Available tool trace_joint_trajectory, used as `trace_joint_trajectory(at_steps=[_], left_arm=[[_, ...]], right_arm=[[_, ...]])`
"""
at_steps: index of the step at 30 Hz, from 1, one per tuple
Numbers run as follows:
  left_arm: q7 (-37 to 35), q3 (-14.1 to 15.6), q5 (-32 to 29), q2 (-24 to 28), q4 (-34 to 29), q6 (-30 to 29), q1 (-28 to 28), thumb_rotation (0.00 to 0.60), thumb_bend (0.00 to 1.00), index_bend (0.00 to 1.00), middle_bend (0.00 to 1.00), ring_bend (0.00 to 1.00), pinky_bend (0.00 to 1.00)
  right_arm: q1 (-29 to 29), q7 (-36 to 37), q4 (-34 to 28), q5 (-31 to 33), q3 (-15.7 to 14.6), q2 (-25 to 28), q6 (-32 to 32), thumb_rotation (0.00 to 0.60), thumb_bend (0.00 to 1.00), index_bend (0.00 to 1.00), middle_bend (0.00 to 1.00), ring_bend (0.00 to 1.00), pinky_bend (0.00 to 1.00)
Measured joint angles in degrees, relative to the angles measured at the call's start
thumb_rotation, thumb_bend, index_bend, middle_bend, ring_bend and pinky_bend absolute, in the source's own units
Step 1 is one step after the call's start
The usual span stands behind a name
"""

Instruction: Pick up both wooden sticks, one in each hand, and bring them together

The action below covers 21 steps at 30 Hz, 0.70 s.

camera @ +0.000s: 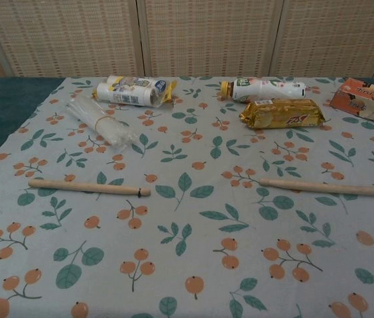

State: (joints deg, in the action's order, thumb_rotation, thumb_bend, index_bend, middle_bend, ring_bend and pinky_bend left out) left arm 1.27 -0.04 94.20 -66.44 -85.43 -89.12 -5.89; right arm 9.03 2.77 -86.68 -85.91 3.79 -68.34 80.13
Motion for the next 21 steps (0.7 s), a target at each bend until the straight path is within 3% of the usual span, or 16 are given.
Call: trace_joint_trajectory(at_steps=[11,12,14,16,19,21], left_arm=[[0.6,0.0,0.1,-0.2,0.2,0.1,-0.1,0.600,0.40,0.08,0.07,0.09,0.29],[0.6,0.0,-0.1,-0.2,0.2,0.3,-0.2,0.600,0.40,0.07,0.07,0.12,0.28],[0.7,0.0,-0.4,-0.2,0.2,1.2,-0.4,0.600,0.40,0.06,0.06,0.30,0.30],[0.8,0.1,-0.7,-0.3,0.2,2.3,-0.7,0.600,0.40,0.05,0.06,0.55,0.45],[0.9,0.1,-1.1,-1.1,0.4,4.2,-1.7,0.600,0.40,0.05,0.06,0.67,0.58],[1.7,-0.2,-1.3,-2.2,0.6,5.2,-2.6,0.600,0.40,0.05,0.06,0.64,0.61]], right_arm=[[-0.2,0.6,-0.5,-0.6,-0.2,0.1,0.8,0.600,0.06,0.00,0.00,0.00,0.10],[-0.2,0.7,-0.4,-0.6,-0.2,0.1,0.7,0.600,0.06,0.00,0.00,0.00,0.10],[-0.1,1.0,-0.5,-0.4,-0.2,0.2,0.1,0.600,0.06,0.00,0.00,0.00,0.10],[0.0,1.7,-0.8,-0.3,-0.3,0.7,-0.3,0.600,0.06,0.00,0.00,0.00,0.10],[-0.1,2.1,-1.2,-0.5,-0.3,1.1,0.1,0.600,0.06,0.00,0.00,0.00,0.11],[-0.2,2.4,-1.3,-0.7,-0.2,1.2,0.7,0.600,0.06,0.00,0.00,0.00,0.11]])
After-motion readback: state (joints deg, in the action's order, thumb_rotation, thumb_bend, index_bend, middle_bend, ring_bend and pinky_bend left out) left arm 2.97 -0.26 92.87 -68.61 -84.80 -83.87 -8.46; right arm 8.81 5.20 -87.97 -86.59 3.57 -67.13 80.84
